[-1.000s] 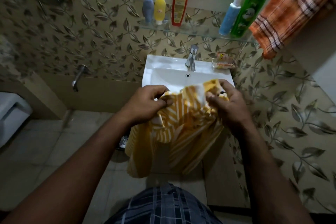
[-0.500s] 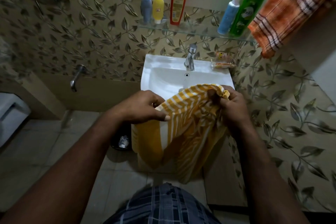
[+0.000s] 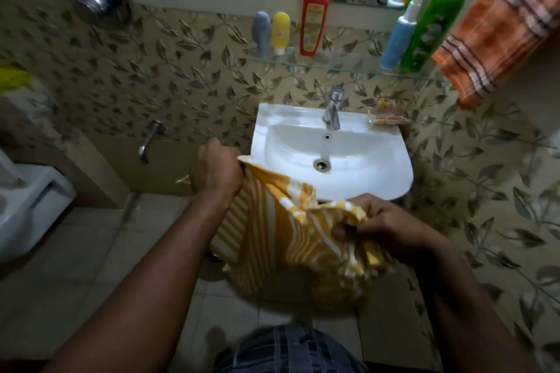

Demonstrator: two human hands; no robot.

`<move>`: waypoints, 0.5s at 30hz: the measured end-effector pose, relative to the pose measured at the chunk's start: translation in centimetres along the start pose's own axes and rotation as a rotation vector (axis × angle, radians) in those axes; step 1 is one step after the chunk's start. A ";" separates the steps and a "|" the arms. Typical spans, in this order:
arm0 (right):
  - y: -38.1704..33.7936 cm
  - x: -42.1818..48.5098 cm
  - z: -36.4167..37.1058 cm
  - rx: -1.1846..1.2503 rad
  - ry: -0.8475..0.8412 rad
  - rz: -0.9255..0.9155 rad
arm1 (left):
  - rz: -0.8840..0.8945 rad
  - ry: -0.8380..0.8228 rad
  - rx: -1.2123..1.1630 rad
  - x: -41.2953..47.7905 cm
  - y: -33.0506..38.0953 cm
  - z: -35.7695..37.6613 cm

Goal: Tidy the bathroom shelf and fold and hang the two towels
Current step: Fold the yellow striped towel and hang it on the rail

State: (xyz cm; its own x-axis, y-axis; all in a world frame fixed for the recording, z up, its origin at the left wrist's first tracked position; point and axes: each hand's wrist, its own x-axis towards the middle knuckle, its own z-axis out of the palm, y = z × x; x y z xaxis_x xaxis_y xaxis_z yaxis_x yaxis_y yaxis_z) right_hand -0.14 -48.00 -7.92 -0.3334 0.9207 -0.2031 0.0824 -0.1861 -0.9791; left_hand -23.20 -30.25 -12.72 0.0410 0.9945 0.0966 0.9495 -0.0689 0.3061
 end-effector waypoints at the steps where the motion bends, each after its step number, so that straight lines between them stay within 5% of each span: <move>1: -0.4 0.9 1.5 -0.038 -0.083 0.020 | -0.025 -0.082 -0.041 0.5 0.2 0.6; 4: -1.4 2.9 4.4 -0.061 -0.305 0.061 | -0.030 -0.377 -0.542 1.0 0.8 0.9; 6: -1.8 3.1 4.7 -0.082 -0.289 0.032 | -0.108 -0.477 -0.963 0.6 0.9 0.5; 12: -1.2 3.4 1.3 -0.344 0.366 -0.102 | 0.303 -0.687 -1.257 -2.8 1.1 -2.3; 15: -0.6 3.4 -0.1 -0.267 0.491 -0.160 | 0.136 -0.842 -1.592 -4.2 2.1 -4.2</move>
State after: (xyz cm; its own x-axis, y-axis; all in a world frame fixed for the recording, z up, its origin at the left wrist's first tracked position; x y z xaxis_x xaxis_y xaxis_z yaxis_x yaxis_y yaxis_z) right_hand -1.26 -44.77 -7.99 0.1084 0.9933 0.0398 0.3218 0.0028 -0.9468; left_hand -22.65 -34.95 -8.53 0.6960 0.7104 -0.1045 -0.2292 0.3576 0.9053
